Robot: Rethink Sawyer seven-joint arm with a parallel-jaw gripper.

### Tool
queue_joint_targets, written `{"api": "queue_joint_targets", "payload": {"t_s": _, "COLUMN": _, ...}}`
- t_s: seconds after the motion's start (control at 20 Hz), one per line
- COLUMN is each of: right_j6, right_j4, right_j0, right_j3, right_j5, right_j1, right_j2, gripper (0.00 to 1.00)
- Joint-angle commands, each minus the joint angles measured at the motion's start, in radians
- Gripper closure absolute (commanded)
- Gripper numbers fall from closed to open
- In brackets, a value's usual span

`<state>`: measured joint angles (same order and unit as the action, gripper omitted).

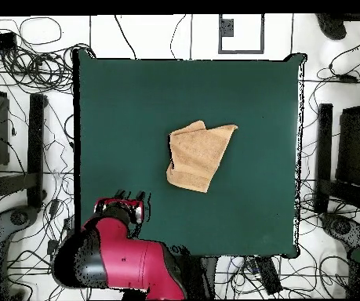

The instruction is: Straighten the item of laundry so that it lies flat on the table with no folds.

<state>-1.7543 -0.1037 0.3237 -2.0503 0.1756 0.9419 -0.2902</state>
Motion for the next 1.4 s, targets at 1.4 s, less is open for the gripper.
{"api": "queue_joint_targets", "payload": {"t_s": 1.4, "right_j6": -0.266, "right_j4": 0.078, "right_j0": -0.238, "right_j3": -0.093, "right_j5": -0.445, "right_j1": -0.073, "right_j2": 0.164, "gripper": 0.00}}
